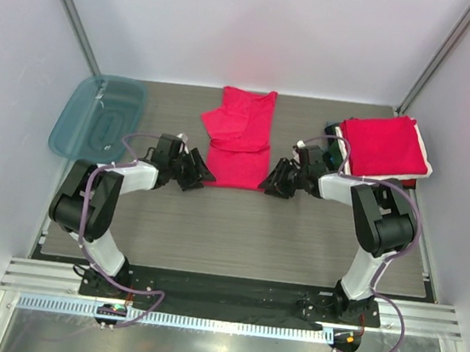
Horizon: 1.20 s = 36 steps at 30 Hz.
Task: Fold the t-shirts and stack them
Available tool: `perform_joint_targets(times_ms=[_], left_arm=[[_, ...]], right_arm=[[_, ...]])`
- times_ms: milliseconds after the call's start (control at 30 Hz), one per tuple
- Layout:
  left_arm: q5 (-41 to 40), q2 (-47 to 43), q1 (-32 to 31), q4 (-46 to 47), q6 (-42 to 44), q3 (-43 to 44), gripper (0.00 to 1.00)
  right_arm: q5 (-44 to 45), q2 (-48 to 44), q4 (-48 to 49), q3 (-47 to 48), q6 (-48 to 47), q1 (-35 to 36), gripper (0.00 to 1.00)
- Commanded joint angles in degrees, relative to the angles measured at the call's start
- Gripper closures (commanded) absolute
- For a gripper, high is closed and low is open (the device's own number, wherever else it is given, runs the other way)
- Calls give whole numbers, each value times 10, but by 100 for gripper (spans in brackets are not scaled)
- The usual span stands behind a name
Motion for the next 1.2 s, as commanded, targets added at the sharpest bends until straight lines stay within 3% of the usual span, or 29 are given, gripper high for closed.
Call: perform_joint_targets(times_ms=[0,100,267,367,533,800,900,1033,1167], left_arm=[[14,7,2,38,-10,-4,45],[17,12,2,50,-16,-8,46],[7,13,3,41,-12,-11,50],[-9,8,3,27,-1,-13,51],[-67,6,3,21,17,-20,63],[-45,65,3,64,-8,-9,64],[-45,71,2,62,-7,-5,74],[-42,53,2,60,-1,-14,100],[-61,1,-1,18,22,-12,100]], right_arm=[[-6,16,46,0,15,1,60],[22,19,36,3,9,1,68],[23,20,33,3,3,1,89],[19,21,33,3,-1,1,94],[19,22,34,5,-1,1,96],[14,17,34,4,0,1,96],[13,10,34,2,1,1,97],[16,-4,30,0,-1,1,99],[9,-35,17,-2,-2,1,99]])
